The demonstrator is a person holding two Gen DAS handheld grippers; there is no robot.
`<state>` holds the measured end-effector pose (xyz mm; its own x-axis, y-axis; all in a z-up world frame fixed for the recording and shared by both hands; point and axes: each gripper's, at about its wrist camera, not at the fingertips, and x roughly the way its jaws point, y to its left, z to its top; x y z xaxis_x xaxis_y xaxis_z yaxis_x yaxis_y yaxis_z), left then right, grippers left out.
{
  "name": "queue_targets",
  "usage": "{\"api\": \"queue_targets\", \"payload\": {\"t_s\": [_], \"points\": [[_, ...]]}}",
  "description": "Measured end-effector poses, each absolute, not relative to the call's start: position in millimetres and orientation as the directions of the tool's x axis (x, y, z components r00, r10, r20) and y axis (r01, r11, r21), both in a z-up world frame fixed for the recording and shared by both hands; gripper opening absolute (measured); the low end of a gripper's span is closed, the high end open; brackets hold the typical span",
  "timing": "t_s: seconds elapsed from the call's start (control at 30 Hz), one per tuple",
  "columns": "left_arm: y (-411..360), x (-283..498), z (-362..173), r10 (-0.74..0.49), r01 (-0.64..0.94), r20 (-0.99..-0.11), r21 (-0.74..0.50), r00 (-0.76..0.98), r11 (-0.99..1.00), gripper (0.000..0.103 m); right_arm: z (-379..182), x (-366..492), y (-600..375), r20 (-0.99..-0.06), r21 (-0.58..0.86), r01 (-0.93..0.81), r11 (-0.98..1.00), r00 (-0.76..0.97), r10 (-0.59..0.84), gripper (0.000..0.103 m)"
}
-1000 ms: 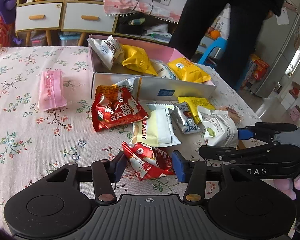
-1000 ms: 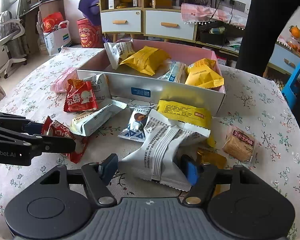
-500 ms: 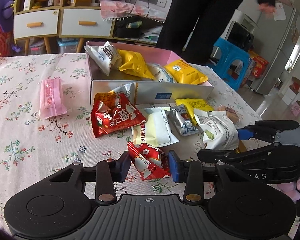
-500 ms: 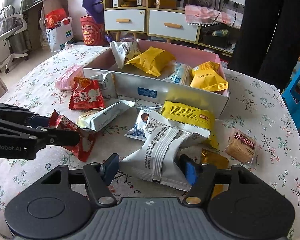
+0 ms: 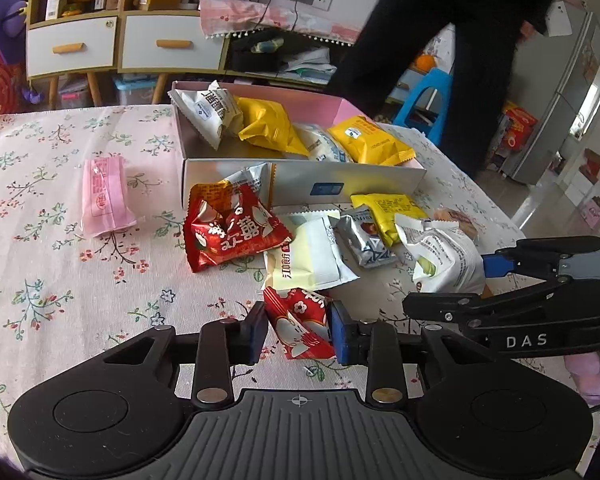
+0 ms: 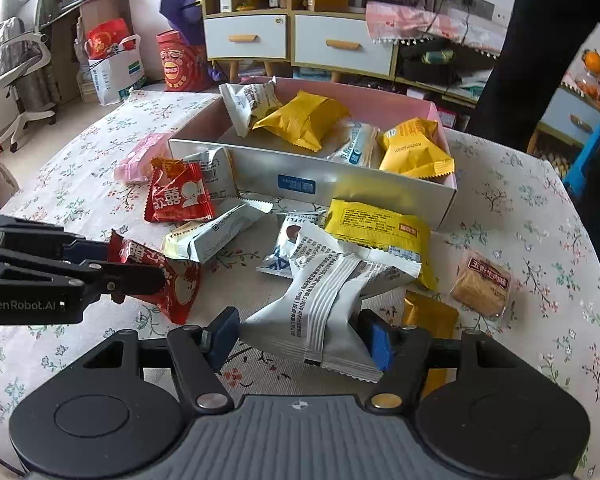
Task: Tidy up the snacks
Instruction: 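Grasp the red-white candy packet with the left tool while the right tool grasps a white packet, then carry both packets into the pink box and open both tools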
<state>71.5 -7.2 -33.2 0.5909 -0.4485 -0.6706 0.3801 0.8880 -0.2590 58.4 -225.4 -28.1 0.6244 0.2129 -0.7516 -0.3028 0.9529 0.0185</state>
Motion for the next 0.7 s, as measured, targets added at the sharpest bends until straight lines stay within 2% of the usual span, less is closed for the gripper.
{"api": "queue_targets", "payload": {"t_s": [0.17,0.7], "points": [[-9.9,68.4,-30.8,-0.444,0.395,-0.668,-0.237,0.597,0.888,0.029,-21.1,55.5,-227.8,-0.744,0.045,-0.304,0.952,0.625,0.235,0.054],[-7.7,67.5,-12.9,-0.479,0.397,-0.645,-0.283,0.595,0.873,0.023,2.8,57.6,-242.4,-0.713,0.140,-0.261,0.955,0.642,0.280,0.053]]}}
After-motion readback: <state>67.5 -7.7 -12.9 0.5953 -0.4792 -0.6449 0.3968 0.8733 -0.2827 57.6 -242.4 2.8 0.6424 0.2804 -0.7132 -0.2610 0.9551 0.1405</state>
